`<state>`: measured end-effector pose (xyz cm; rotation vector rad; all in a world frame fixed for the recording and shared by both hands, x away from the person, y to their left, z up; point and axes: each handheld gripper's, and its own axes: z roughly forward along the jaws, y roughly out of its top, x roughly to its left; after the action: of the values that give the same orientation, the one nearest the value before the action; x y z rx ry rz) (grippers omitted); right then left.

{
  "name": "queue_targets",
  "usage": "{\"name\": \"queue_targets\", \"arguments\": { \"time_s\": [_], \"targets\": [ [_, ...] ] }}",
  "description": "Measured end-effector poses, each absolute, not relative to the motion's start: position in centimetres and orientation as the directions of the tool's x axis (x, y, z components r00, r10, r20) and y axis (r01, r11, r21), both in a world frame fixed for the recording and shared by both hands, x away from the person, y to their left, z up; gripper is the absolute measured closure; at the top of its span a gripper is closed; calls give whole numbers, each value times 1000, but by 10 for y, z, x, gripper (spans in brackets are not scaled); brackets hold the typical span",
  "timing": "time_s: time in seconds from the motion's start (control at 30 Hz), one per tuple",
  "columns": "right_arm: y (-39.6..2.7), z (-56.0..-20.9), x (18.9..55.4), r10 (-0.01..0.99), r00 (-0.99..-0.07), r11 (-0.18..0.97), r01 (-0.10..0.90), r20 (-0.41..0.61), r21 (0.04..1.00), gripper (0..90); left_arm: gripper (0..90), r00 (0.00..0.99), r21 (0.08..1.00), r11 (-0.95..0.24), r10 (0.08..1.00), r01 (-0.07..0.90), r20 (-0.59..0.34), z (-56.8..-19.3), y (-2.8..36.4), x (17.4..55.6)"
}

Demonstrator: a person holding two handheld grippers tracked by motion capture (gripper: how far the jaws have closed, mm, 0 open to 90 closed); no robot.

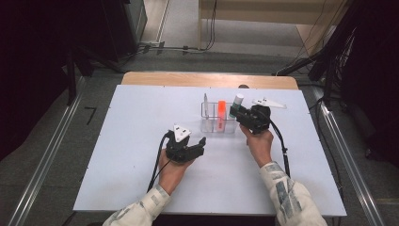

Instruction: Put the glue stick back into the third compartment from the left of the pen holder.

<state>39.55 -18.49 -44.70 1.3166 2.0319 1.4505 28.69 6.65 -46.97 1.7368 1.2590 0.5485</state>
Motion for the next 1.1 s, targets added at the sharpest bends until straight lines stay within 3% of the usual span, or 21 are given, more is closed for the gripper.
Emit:
{"name": "queue_targets", "arguments": {
  "time_s": [0.7,1.1],
  "targets": [
    [-172,-454,386,825,-545,155,469,147,869,604,343,386,850,-85,911,520,-146,-470,68,285],
    [-180,-450,377,820,-557,161,441,129,883,501,343,380,850,-80,913,521,-147,-471,70,285]
  ]
}}
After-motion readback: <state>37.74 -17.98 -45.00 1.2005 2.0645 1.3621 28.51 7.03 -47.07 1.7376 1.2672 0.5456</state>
